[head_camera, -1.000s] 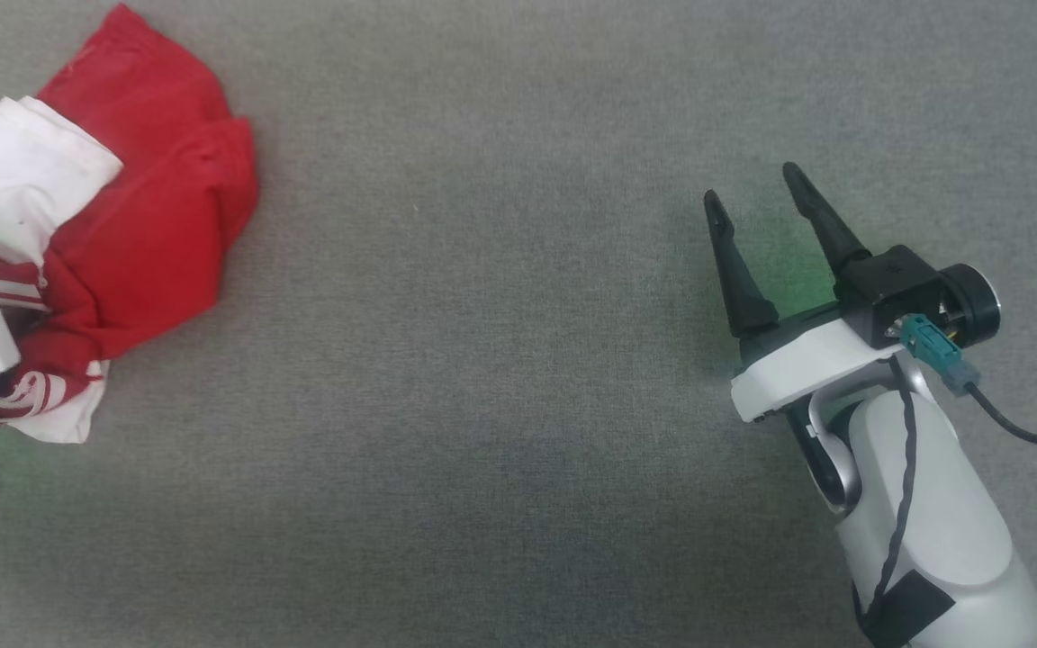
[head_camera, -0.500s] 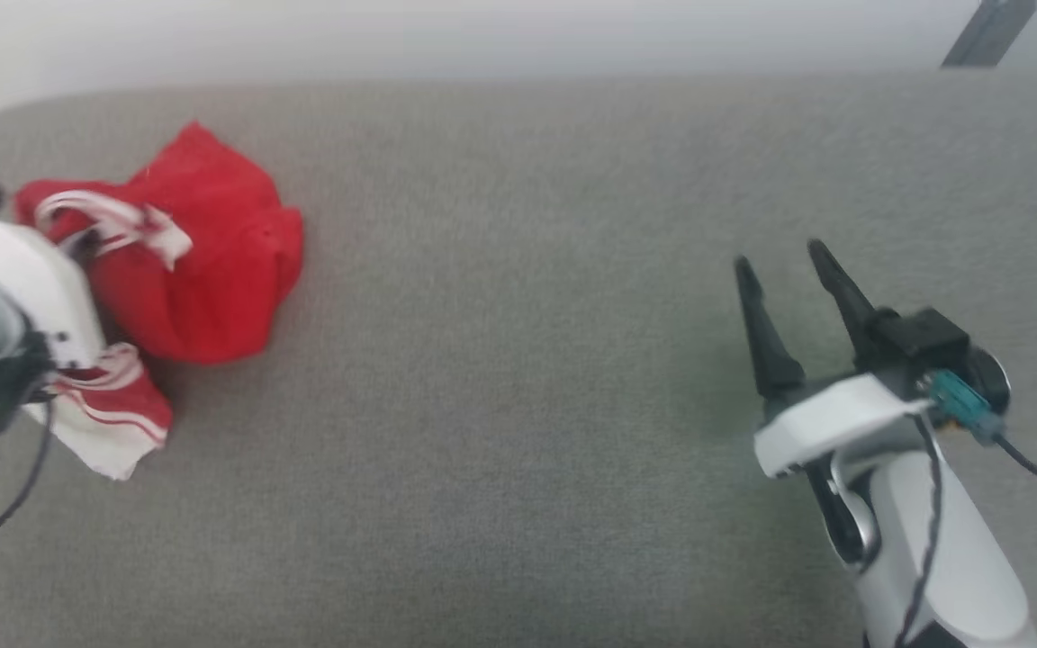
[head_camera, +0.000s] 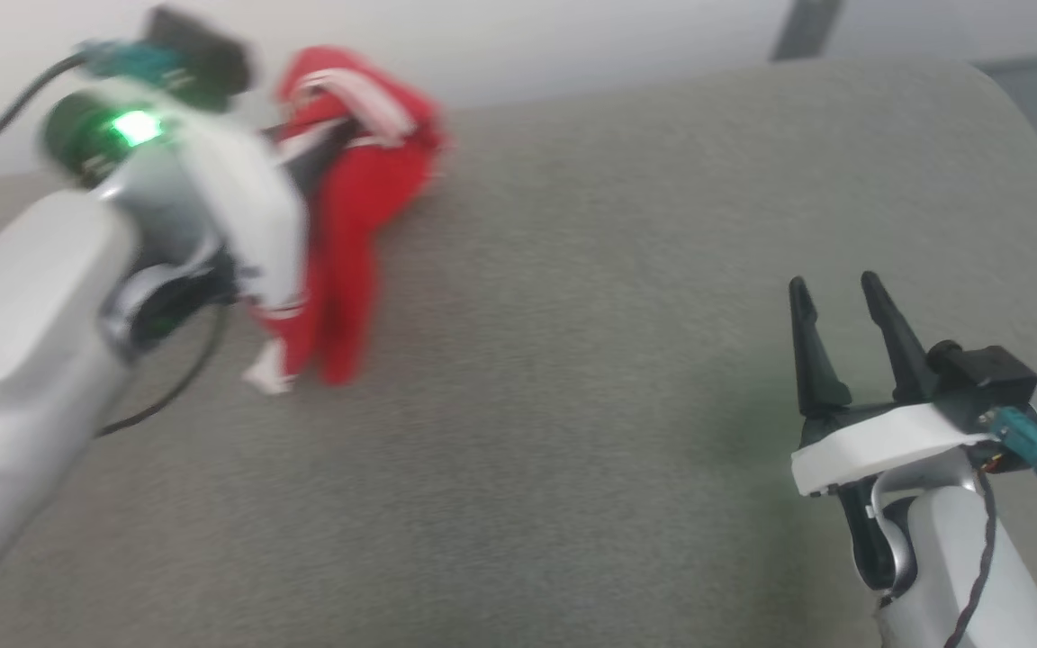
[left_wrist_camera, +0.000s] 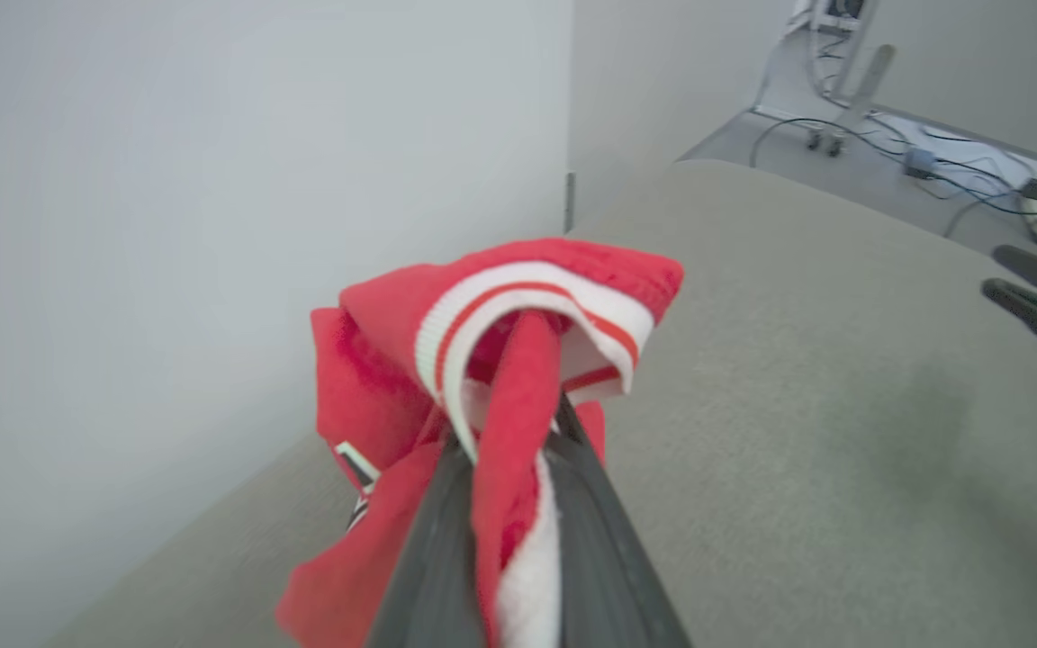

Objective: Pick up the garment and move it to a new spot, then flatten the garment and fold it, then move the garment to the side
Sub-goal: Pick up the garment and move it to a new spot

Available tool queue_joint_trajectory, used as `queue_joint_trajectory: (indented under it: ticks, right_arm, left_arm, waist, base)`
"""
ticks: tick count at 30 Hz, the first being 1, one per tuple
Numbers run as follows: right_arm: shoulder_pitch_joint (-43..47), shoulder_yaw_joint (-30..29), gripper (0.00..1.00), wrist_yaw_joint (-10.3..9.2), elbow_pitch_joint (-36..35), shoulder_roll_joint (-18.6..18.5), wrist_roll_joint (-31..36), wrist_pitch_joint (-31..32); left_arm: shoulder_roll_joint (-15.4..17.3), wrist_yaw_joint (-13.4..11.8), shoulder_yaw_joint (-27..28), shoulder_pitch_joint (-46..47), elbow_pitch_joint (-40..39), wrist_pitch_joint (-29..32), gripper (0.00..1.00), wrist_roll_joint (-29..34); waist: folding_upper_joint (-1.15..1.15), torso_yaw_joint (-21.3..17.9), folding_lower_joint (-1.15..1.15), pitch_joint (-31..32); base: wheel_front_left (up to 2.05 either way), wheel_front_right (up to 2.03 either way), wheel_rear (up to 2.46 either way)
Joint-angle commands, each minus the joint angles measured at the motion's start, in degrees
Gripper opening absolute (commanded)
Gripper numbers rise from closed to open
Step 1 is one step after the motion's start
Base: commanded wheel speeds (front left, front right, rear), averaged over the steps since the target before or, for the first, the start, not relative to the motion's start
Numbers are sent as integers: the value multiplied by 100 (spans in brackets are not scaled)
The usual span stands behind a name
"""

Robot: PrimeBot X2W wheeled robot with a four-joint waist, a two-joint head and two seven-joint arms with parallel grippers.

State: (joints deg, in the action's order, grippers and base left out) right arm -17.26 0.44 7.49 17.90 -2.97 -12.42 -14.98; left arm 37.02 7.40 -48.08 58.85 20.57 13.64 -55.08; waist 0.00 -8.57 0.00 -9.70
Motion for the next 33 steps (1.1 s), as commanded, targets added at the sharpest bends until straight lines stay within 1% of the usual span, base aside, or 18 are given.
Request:
queue_joint_trajectory:
  ticks: [1, 5, 10, 14, 17, 20, 23, 25, 29, 31, 32, 33]
  right_arm:
    - [-2, 0, 100, 0, -60, 10, -99, -30]
    - [-83, -16, 100, 0, -183, 11, -313, -26]
    - [-153, -47, 100, 0, -293, 10, -614, -26]
    - [-152, -87, 100, 0, -370, 13, -866, -26]
    - [-187, -55, 100, 0, -391, 10, -1039, -25]
    - [-195, 0, 100, 0, -403, 13, -1182, -25]
    - [-229, 47, 100, 0, -415, 11, -1306, -25]
    - [-263, 78, 100, 0, -419, 11, -1380, -25]
    - [-300, 134, 100, 0, -437, 11, -1487, -26]
    - [-306, 146, 100, 0, -436, 9, -1496, -25]
    - [-310, 147, 100, 0, -436, 9, -1496, -25]
    - [-316, 136, 100, 0, -443, 9, -1479, -25]
  left_arm:
    - [-112, 10, -145, 185, -115, 46, 0, -32]
    - [-519, 10, -629, 590, -277, 94, 0, -54]
    - [-1067, 10, -1374, 832, -84, -14, 0, -166]
    - [-1311, 9, -2032, 878, 110, -103, 0, -453]
    - [-1294, 9, -2337, 869, 236, -43, 0, -618]
    - [-1172, 9, -2482, 756, 359, 144, 0, -676]
    - [-1031, 9, -2530, 612, 462, 470, 0, -447]
    - [-955, 10, -2542, 414, 463, 819, 0, -241]
    - [-787, 10, -2650, 17, 581, 1414, 0, 15]
    - [-698, 8, -2681, -92, 622, 1559, 0, 117]
    - [-667, 8, -2690, -122, 622, 1607, 15, 143]
    - [-648, 1, -2696, -123, 611, 1616, 35, 165]
  waist:
    - [0, -339, 0, -220]
    - [0, -753, 0, -506]
    - [0, -1251, 0, -894]
    - [0, -1586, 0, -1168]
    - [0, -1826, 0, -1347]
    - [0, -2011, 0, -1486]
    - [0, -2140, 0, -1598]
    - [0, -2201, 0, -1662]
    - [0, -2261, 0, -1755]
    - [0, -2264, 0, -1775]
    - [0, -2254, 0, -1779]
    - [0, -2226, 0, -1776]
  base:
    - [0, 0, 0]
    - [0, 0, 0]
    - [0, 0, 0]
    - [0, 0, 0]
    - [0, 0, 0]
    - [0, 0, 0]
    - [0, 0, 0]
    - [0, 0, 0]
    - [0, 0, 0]
    - [0, 0, 0]
    - [0, 0, 0]
    - [0, 0, 0]
